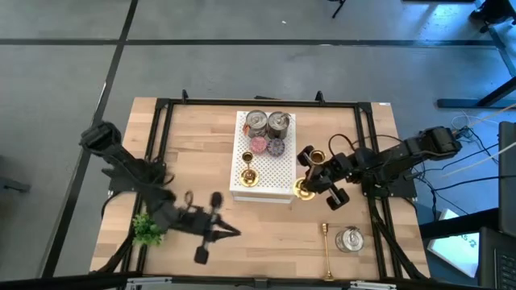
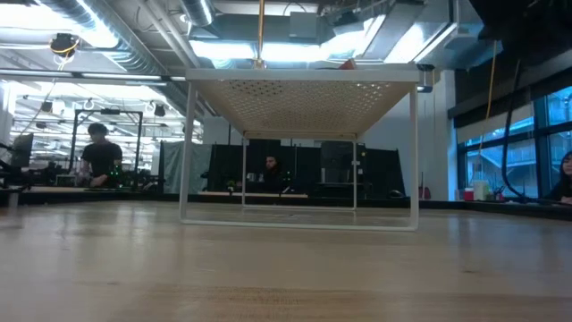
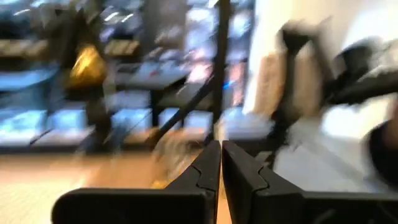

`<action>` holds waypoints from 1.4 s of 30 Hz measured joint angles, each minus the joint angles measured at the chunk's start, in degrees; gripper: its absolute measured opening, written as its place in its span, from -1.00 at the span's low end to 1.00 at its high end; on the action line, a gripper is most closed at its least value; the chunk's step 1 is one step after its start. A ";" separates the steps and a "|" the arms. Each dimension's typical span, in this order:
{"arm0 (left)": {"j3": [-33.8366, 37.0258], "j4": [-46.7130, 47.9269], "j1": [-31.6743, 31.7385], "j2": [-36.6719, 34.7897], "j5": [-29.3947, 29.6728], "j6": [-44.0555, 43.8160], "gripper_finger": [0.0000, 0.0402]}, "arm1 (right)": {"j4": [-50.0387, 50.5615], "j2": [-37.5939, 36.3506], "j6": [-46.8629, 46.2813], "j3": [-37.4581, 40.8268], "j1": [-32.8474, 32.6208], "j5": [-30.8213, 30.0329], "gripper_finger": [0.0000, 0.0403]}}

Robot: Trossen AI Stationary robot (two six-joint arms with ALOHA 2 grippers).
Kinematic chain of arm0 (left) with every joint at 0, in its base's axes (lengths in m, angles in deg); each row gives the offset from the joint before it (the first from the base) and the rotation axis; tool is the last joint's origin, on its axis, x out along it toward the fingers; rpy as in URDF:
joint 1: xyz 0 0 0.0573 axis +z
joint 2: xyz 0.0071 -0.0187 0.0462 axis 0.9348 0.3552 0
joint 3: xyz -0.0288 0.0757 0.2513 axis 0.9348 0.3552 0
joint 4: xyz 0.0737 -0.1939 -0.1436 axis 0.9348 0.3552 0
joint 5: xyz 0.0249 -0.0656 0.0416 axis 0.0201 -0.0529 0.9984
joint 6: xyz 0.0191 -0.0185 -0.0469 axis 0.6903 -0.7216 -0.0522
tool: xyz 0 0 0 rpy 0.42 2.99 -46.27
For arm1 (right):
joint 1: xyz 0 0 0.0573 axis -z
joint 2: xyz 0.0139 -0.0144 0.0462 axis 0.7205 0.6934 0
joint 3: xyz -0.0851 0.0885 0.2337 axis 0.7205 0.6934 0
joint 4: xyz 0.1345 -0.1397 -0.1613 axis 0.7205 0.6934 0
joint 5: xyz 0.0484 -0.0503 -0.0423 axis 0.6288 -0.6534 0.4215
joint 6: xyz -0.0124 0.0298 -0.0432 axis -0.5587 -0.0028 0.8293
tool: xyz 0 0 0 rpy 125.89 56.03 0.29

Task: Pick & Place candle stick holders
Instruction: Put the top gold candle holder on the shelf

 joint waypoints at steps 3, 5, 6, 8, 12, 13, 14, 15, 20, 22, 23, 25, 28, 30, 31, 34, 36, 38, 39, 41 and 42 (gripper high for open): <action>-5.35 -6.18 5.78 2.58 -10.39 3.92 -0.97 | 1.59 -0.17 0.15 -0.67 -0.10 0.00 -0.92; -10.61 -3.77 7.67 4.80 -10.20 8.09 -0.99 | 2.00 -0.17 0.00 -1.09 -0.54 -0.03 -0.92; -13.81 -0.15 8.16 6.06 -9.62 10.31 -0.99 | 2.05 -0.17 0.09 -1.42 -0.90 -0.05 -0.92; -20.59 8.40 9.14 8.45 -7.53 13.80 -0.98 | 3.61 -0.19 1.06 -2.12 -1.63 -0.03 -0.92; -33.00 17.66 11.70 12.93 -5.11 16.05 -0.98 | 8.50 -0.19 4.11 -4.15 -3.28 -1.53 -0.92; -35.15 18.20 12.48 13.86 -4.98 15.95 -0.97 | 10.19 -0.19 4.81 -4.70 -3.67 -2.62 -0.92; -36.90 18.71 13.23 14.50 -5.14 15.38 -0.96 | 11.92 -0.19 5.43 -5.14 -4.06 -3.57 -0.92; -38.17 19.26 13.86 14.72 -5.28 14.85 -0.95 | 13.01 -0.14 6.08 -5.44 -4.47 -3.97 -0.92; -39.47 19.55 15.22 13.40 -5.68 11.97 -0.74 | 13.41 -0.17 7.56 -7.16 -6.66 -3.78 -0.92; -39.31 20.45 15.26 13.21 -5.45 11.80 -0.60 | 13.81 -0.17 8.88 -7.71 -7.65 -3.72 -0.92; -39.28 20.46 15.16 13.17 -4.91 11.82 -0.53 | 13.99 -0.17 9.48 -8.07 -8.05 -3.74 -0.92; -39.29 20.04 15.56 12.95 -3.69 11.81 -0.39 | 15.41 -0.17 10.54 -8.90 -8.71 -4.17 -0.92; -39.33 19.97 17.00 12.84 -3.52 11.23 -0.19 | 18.94 -0.17 11.97 -10.21 -9.41 -6.30 -0.92; -39.33 19.94 17.89 12.84 -4.98 10.88 -0.09 | 21.49 -0.17 12.46 -11.34 -9.77 -8.13 -0.92; -39.33 19.84 18.18 12.84 -5.30 10.42 -0.05 | 22.92 -0.17 12.64 -11.87 -9.90 -8.56 -0.92; -39.33 19.75 18.55 12.84 -6.02 10.01 0.05 | 26.21 -0.17 13.52 -13.46 -10.38 -8.65 -0.92; -39.33 19.80 18.65 12.84 -5.93 9.66 0.08 | 27.17 -0.17 13.77 -13.71 -10.66 -8.65 -0.92; -39.33 19.78 18.68 12.84 -5.90 9.66 0.09 | 27.24 -0.14 13.95 -13.71 -10.91 -8.85 -0.92; -39.33 19.78 18.68 12.84 -5.89 9.66 0.09 | 27.18 -0.14 13.95 -13.73 -10.97 -9.45 -0.92; -39.33 19.78 18.66 12.84 -5.91 9.66 0.07 | 27.56 -0.14 14.19 -13.74 -11.12 -10.55 -0.92; -39.33 19.74 18.65 12.84 -5.89 9.67 0.05 | 27.89 -0.14 14.57 -13.74 -11.16 -11.21 -0.92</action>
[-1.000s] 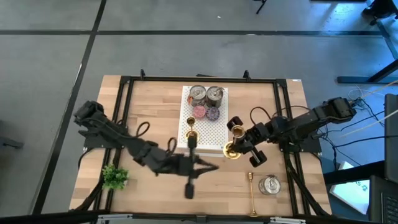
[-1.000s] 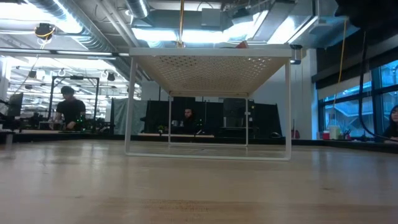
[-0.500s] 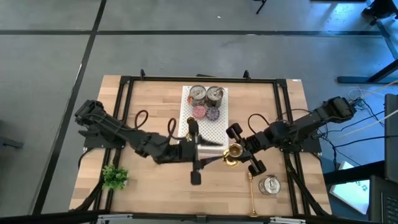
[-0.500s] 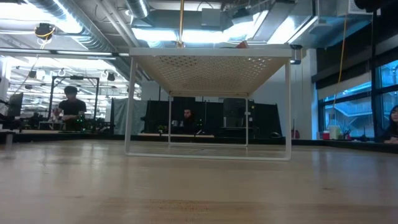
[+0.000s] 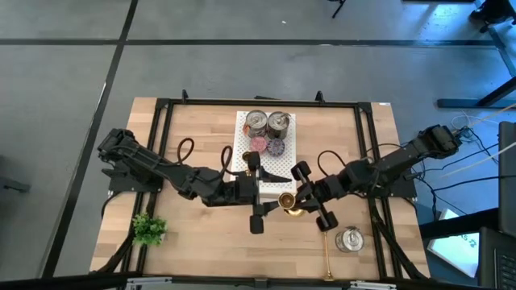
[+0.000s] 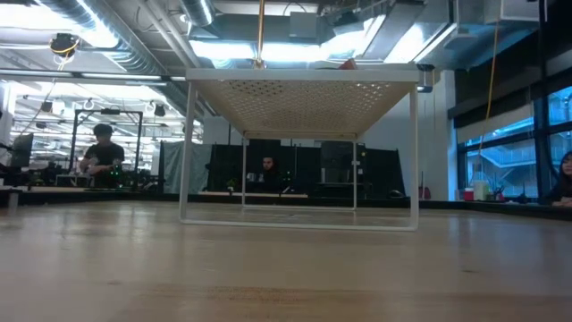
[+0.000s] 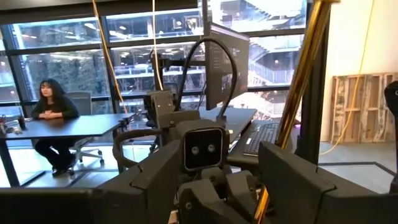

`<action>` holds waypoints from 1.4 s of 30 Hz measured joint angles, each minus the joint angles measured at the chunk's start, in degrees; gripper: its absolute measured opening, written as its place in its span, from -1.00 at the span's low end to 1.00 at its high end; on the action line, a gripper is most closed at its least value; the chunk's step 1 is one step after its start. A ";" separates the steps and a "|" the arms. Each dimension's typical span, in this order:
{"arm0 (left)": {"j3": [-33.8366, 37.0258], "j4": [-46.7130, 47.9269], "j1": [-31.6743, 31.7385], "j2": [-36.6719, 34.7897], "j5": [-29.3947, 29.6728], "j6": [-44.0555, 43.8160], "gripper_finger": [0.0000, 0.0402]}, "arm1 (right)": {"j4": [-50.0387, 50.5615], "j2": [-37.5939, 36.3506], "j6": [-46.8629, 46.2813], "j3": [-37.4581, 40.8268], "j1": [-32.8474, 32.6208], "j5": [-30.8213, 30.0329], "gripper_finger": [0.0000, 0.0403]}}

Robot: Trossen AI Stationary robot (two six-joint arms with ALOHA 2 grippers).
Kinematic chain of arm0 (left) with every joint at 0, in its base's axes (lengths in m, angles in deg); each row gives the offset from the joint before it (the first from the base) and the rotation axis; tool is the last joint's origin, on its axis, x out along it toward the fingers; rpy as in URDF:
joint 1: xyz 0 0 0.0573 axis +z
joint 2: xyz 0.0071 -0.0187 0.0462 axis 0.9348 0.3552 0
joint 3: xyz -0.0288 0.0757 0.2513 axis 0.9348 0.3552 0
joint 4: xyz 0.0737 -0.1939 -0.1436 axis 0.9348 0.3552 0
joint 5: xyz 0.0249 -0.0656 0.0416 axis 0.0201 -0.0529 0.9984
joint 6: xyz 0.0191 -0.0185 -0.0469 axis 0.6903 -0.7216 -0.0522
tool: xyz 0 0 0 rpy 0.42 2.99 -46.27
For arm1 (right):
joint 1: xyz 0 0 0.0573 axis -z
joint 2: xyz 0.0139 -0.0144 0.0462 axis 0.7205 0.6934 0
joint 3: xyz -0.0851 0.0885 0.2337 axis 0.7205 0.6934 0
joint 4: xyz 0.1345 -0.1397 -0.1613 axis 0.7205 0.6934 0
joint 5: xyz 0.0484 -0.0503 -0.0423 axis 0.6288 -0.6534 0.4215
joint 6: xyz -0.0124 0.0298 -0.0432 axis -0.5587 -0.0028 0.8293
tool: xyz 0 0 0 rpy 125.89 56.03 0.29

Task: Pick & Place candle stick holders
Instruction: Put the top gold candle holder on the shelf

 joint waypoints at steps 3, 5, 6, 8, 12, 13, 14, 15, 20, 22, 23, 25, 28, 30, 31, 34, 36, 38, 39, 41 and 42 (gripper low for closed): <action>0.00 0.05 0.01 0.00 -0.01 -0.01 0.02 | 0.71 0.00 0.42 0.00 0.00 -1.12 -0.92; 0.00 1.04 0.00 0.00 -0.13 -0.02 0.01 | 0.73 0.00 0.46 0.00 -0.02 -1.31 -0.92; 0.00 1.96 -0.16 0.00 -0.22 -0.03 0.01 | 0.73 0.00 0.47 0.00 -0.13 -1.32 -0.92; 0.00 3.41 -0.72 0.00 -0.20 0.40 0.00 | 0.82 0.00 0.58 0.00 -0.42 -1.31 -0.92; -0.02 6.93 -1.69 -0.40 -0.06 1.04 0.03 | 0.94 0.09 0.91 0.00 -0.49 -0.86 -0.92; -0.02 8.17 -1.94 -0.73 0.11 1.31 0.03 | 0.79 0.09 0.89 0.00 -0.48 -0.86 -0.92; -0.02 9.39 -2.21 -1.06 0.03 1.36 0.04 | 0.24 0.07 0.88 0.00 -0.50 -0.99 -0.92; 0.00 10.12 -2.54 -1.32 -0.24 1.38 0.04 | 0.00 -0.01 0.86 -0.02 -0.60 -1.36 -0.92; 0.02 8.08 -3.67 -2.29 -2.16 2.16 0.03 | 0.28 0.00 0.89 -0.02 -0.80 -1.71 -0.92; 0.02 7.40 -3.82 -2.27 -1.48 3.14 0.02 | 0.29 0.00 0.88 -0.02 -0.80 -1.71 -0.92; 0.02 7.37 -3.88 -2.27 -0.94 3.40 0.02 | 0.36 0.00 0.88 -0.02 -0.78 -1.71 -0.92; 0.04 7.08 -3.69 -2.27 0.65 3.25 0.01 | 0.38 0.00 0.90 -0.02 -0.74 -1.73 -0.92; 0.02 6.81 -2.60 -2.26 0.81 2.85 0.02 | 0.40 0.00 0.88 -0.02 -0.78 -1.70 -0.92; 0.02 5.51 -1.70 -1.91 -0.95 1.84 0.03 | 0.47 0.00 0.91 -0.02 -0.78 -1.86 -0.92; 0.02 4.95 -1.30 -1.72 -1.95 1.57 0.03 | 0.62 0.00 0.97 -0.02 -0.78 -2.55 -0.92; 0.02 3.63 -0.75 -1.02 -3.43 1.48 0.03 | 0.91 0.00 1.43 -0.02 -0.74 -3.39 -0.92; 0.02 3.49 -0.46 -0.94 -3.60 1.46 0.02 | 0.92 0.00 1.51 -0.02 -0.72 -3.46 -0.92; 0.04 3.31 -0.38 -0.94 -3.56 1.41 0.01 | 1.01 0.00 1.52 -0.02 -0.74 -3.45 -0.92; 0.10 3.13 -0.36 -0.94 -3.56 1.42 0.00 | 1.10 0.00 1.54 -0.02 -0.74 -3.44 -0.92; 0.15 3.10 -0.36 -0.94 -3.56 1.34 -0.04 | 1.10 0.00 1.52 -0.02 -0.74 -3.46 -0.92; 0.15 2.91 -0.38 -0.94 -3.56 1.30 -0.07 | 1.10 0.00 1.54 -0.02 -0.74 -3.69 -0.92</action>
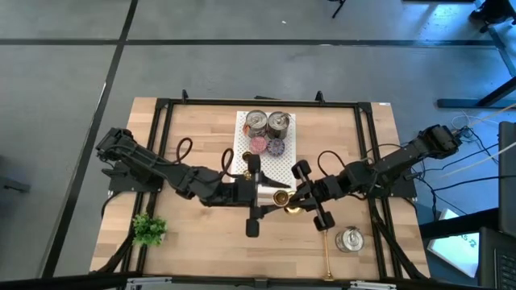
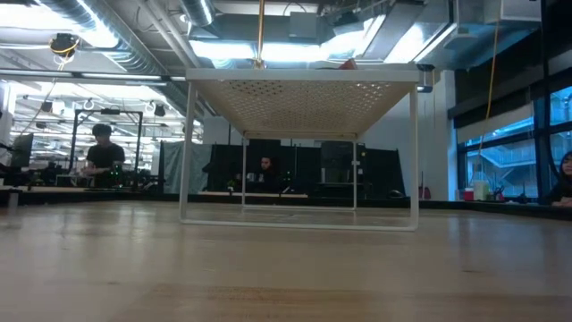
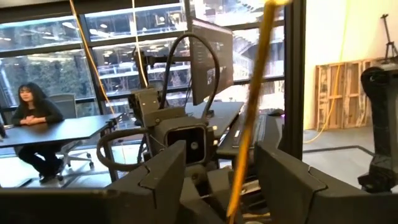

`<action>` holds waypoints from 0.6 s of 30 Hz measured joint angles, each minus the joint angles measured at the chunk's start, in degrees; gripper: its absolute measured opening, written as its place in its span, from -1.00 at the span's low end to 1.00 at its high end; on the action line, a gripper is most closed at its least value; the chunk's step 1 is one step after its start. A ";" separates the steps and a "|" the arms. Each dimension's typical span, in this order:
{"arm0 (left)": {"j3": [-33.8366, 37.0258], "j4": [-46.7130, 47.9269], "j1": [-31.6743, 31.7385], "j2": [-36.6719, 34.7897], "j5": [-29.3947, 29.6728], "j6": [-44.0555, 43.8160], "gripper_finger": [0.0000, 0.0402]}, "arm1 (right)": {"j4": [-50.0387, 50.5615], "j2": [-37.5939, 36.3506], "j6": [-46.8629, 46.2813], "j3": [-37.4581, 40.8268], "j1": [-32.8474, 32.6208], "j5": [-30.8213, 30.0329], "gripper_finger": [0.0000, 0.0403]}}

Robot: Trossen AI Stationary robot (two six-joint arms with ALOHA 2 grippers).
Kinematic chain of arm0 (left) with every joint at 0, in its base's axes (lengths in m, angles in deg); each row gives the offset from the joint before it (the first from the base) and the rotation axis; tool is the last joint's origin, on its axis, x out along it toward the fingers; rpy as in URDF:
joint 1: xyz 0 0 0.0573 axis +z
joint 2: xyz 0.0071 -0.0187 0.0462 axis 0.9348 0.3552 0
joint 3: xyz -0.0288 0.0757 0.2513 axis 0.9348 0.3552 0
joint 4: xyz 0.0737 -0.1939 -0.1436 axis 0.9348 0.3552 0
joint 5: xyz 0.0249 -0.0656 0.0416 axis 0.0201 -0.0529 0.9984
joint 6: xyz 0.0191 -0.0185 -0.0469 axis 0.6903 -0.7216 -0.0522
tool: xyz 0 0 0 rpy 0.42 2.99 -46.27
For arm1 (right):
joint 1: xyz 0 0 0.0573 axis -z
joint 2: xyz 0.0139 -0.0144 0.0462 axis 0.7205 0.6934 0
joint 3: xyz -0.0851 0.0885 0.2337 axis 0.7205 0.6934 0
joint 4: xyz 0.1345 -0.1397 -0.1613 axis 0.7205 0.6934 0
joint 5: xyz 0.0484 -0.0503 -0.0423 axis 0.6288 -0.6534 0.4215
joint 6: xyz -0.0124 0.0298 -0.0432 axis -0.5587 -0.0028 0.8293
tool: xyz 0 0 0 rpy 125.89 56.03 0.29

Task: Pick & Place candle stick holders
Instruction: Put the top gold candle holder on the shelf

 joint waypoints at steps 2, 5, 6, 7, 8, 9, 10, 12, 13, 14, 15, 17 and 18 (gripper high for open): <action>0.00 -0.67 -0.02 0.00 -0.02 0.02 -0.14 | 0.13 0.00 0.35 0.00 0.00 -1.34 -0.92; 0.00 -0.70 0.00 0.00 -1.09 0.01 -0.26 | 0.68 0.00 0.59 0.00 0.00 -2.77 -0.92; 0.00 -0.68 0.00 0.02 -1.14 0.00 -0.30 | 0.67 0.00 0.63 0.00 0.02 -2.81 -0.92; 0.00 -0.69 0.00 0.02 -1.14 0.02 -0.33 | 0.61 0.00 0.63 0.00 0.02 -2.83 -0.92; 0.00 -0.72 0.00 0.02 -1.16 0.02 -0.36 | 0.61 0.00 0.78 0.00 0.02 -2.92 -0.92; 0.00 -0.71 0.00 0.02 -1.16 0.00 -0.39 | 0.62 0.00 0.83 0.00 0.00 -3.36 -0.92; 0.00 -0.69 0.00 0.02 -1.17 0.00 -0.41 | 0.66 0.00 0.83 0.00 0.00 -3.98 -0.92; 0.00 -0.69 0.00 0.02 -1.18 -0.02 -0.47 | 0.63 0.00 0.85 0.00 0.00 -4.31 -0.92; 0.00 -0.69 0.01 0.02 -1.07 -0.42 -0.50 | 0.64 0.00 0.89 0.00 0.00 -4.35 -0.92; 0.00 -0.66 0.13 0.02 -0.95 -0.77 -0.53 | 0.66 0.00 1.06 0.00 0.02 -4.49 -0.92; 0.00 -0.57 0.27 0.02 -1.00 -1.05 -0.59 | 0.64 0.00 1.28 0.00 0.02 -4.49 -0.92; 0.00 -0.28 0.40 0.02 -1.14 -1.18 -0.74 | 0.65 0.00 1.46 0.00 0.00 -4.45 -0.92; 0.00 -0.12 0.49 0.02 -1.34 -1.20 -0.84 | 0.71 0.00 1.46 0.00 0.00 -4.49 -0.92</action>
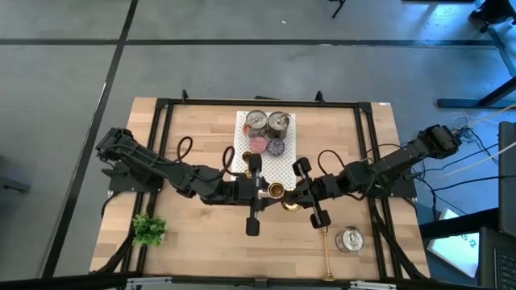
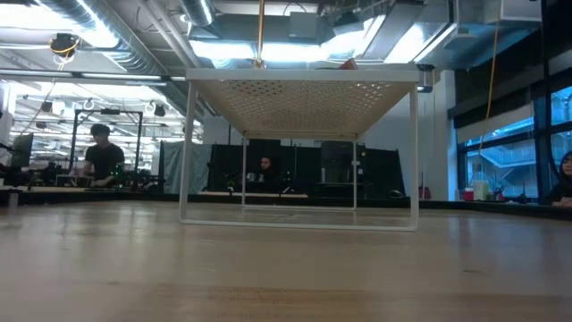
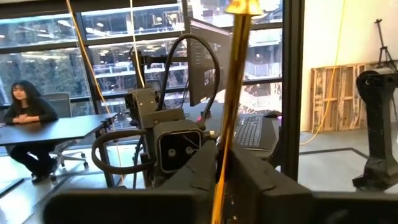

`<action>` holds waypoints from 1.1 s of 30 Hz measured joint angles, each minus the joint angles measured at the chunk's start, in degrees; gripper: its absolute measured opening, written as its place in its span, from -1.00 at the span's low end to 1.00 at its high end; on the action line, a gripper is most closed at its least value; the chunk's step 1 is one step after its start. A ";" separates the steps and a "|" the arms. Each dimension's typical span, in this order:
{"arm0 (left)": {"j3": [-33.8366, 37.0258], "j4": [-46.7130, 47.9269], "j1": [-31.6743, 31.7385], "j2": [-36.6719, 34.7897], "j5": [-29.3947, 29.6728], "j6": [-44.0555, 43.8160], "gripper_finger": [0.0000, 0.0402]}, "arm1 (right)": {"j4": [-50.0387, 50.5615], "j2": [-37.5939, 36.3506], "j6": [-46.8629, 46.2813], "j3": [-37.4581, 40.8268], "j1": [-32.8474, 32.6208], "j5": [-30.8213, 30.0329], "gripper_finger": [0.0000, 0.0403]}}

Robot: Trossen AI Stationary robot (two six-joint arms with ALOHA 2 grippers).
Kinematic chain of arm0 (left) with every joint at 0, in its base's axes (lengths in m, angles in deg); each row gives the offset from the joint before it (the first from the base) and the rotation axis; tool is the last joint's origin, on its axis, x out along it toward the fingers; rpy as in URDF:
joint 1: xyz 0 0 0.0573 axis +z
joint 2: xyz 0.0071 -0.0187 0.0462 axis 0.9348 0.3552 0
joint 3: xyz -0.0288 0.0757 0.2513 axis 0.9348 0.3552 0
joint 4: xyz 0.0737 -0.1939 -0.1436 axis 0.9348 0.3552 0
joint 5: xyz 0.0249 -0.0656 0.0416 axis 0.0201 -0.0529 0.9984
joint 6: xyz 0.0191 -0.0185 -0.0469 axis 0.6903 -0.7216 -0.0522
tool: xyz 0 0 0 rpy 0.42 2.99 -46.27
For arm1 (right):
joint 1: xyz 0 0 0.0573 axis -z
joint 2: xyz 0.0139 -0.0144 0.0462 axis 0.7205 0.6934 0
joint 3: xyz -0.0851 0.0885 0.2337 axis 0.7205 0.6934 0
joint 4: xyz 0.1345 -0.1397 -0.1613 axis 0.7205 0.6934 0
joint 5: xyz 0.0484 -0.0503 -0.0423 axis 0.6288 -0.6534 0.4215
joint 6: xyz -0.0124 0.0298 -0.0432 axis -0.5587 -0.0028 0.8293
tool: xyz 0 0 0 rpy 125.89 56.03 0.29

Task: Pick & Place candle stick holders
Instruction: Put the top gold candle holder on the shelf

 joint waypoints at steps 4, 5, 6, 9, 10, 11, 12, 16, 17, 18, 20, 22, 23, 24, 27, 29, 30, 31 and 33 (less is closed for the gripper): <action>0.00 0.89 0.17 0.00 0.24 -0.17 -0.94 | 0.43 0.02 0.84 0.02 0.02 0.04 -0.86; 0.00 1.23 0.13 0.00 0.35 -0.67 -0.94 | 0.55 0.02 1.20 0.03 0.01 0.07 -0.82; 0.00 1.91 -0.01 0.00 0.36 -1.25 -0.94 | 0.51 0.02 1.79 0.04 0.00 0.21 -0.76; 0.11 4.32 -0.66 0.13 1.09 -2.20 -0.94 | 0.06 0.01 2.48 0.04 -0.40 0.10 -0.57; 0.12 5.01 -1.03 0.13 1.74 -2.49 -0.94 | 0.09 0.00 2.11 0.04 -0.55 -0.28 -0.50; 0.11 5.66 -1.31 0.13 2.47 -3.01 -0.94 | 0.32 -0.19 1.48 0.04 -0.76 -0.94 -0.43; 0.11 6.47 -1.61 0.11 3.22 -3.37 -0.94 | 1.06 -0.71 0.66 0.04 -0.93 -1.57 -0.37; 0.11 9.14 -2.94 0.11 6.24 -3.78 -0.94 | 16.78 -3.85 -1.70 -3.45 -1.56 -3.77 -0.14; 0.11 9.42 -3.09 0.10 6.61 -4.23 -0.94 | 24.03 -4.52 -2.23 -5.61 -1.79 -3.90 -0.10; 0.11 9.99 -3.34 0.06 6.95 -4.82 -0.94 | 31.06 -4.89 -2.67 -8.06 -2.11 -4.08 -0.07; 0.11 11.60 -4.10 -0.02 8.17 -5.50 -0.94 | 43.95 -4.92 -3.78 -13.73 -2.84 -5.87 -0.03; 0.11 12.31 -4.97 -0.04 9.67 -5.60 -0.94 | 53.63 -4.88 -3.69 -18.69 -3.52 -8.60 -0.02; 0.11 12.52 -5.40 -0.10 10.54 -5.49 -0.94 | 57.26 -4.82 -3.16 -20.83 -3.57 -9.86 -0.02; 0.11 12.65 -5.85 -0.13 11.41 -5.08 -0.94 | 60.07 -4.81 -2.64 -22.74 -3.56 -11.03 -0.02; 0.11 12.69 -7.23 -0.15 14.82 -3.09 -0.94 | 65.56 -5.08 -2.31 -27.60 -3.30 -13.27 -0.03; 0.11 12.67 -7.73 -0.50 16.04 -2.16 -0.94 | 65.94 -5.24 -2.21 -29.11 -3.28 -13.07 -0.03; 0.11 12.66 -7.78 -0.78 16.05 -2.09 -0.94 | 65.85 -5.23 -2.16 -29.12 -3.30 -12.46 -0.03; 0.11 12.44 -7.68 -1.08 15.87 -2.25 -0.94 | 65.73 -4.86 -2.16 -28.87 -3.32 -11.74 -0.03; 0.09 12.30 -7.29 -1.44 15.13 -3.05 -0.94 | 65.91 -3.77 -1.72 -27.86 -3.32 -10.67 -0.03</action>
